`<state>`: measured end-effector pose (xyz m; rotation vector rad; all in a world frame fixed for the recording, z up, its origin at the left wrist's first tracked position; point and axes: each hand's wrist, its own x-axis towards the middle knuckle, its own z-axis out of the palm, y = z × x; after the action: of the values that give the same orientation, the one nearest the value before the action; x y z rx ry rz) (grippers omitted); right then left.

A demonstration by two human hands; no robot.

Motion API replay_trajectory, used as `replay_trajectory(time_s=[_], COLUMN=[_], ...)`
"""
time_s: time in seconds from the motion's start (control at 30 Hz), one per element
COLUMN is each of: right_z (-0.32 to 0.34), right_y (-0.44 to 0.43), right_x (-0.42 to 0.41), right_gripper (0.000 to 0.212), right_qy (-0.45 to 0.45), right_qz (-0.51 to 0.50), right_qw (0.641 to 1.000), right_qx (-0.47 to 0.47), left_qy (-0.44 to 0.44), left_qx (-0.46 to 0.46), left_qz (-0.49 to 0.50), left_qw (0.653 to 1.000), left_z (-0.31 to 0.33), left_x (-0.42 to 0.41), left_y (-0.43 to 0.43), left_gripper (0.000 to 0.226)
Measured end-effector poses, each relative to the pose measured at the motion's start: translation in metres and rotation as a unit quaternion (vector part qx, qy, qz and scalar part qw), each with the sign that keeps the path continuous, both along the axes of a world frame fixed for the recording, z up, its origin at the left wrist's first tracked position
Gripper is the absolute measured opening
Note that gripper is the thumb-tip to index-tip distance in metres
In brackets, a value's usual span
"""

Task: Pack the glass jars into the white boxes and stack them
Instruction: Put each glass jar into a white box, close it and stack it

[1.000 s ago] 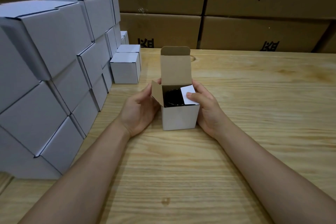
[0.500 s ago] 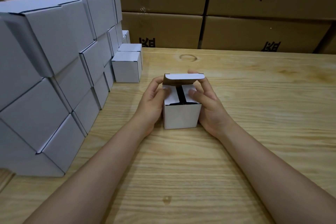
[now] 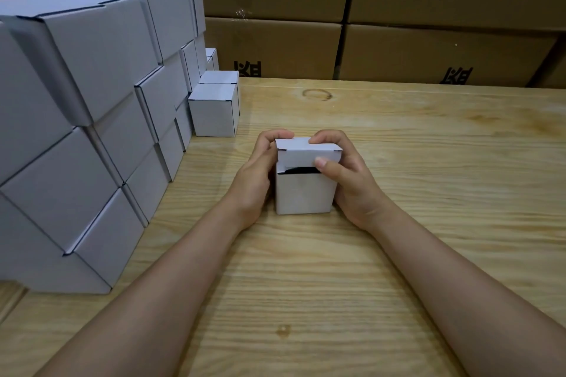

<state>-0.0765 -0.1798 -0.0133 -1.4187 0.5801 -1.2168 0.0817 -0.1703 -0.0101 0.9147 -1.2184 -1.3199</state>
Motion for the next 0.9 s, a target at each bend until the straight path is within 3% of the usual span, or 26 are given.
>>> replay_trajectory(time_s=[0.17,0.3,0.47,0.6,0.77,0.83,0.9], right_z=[0.0,0.001,0.0,0.001,0.0,0.001,-0.001], right_y=[0.001,0.001,0.001,-0.001,0.003,0.005,0.004], right_x=[-0.004,-0.005,-0.006,-0.005,-0.017,-0.022,-0.02], right_gripper=[0.022,0.024,0.012,0.012,0.025,0.034,0.042], right_qy=[0.024,0.02,0.02,0.071,0.163,0.197,0.19], right_qz=[0.017,0.03,0.024,-0.032,-0.018,-0.035,-0.063], right_qw=[1.0,0.999,0.998,0.997,0.986,0.979,0.979], right_qx=[0.0,0.013,0.045,0.026,-0.024,-0.041,-0.048], left_qy=[0.064,0.038,0.033,0.038,0.044,0.042,-0.04], left_qx=[0.0,-0.007,-0.024,-0.005,-0.001,-0.01,-0.104], left_qz=[-0.045,-0.053,-0.04,-0.039,-0.033,-0.007,0.12], left_qw=[0.997,0.998,0.998,0.999,0.998,0.999,0.986], left_z=[0.004,0.001,-0.003,0.0,0.001,0.002,0.001], left_x=[0.003,0.002,0.003,0.003,0.003,0.002,0.002], left_y=[0.0,0.0,-0.002,-0.001,0.001,0.004,0.009], left_gripper=[0.023,0.035,0.032,0.036,0.038,0.036,0.029])
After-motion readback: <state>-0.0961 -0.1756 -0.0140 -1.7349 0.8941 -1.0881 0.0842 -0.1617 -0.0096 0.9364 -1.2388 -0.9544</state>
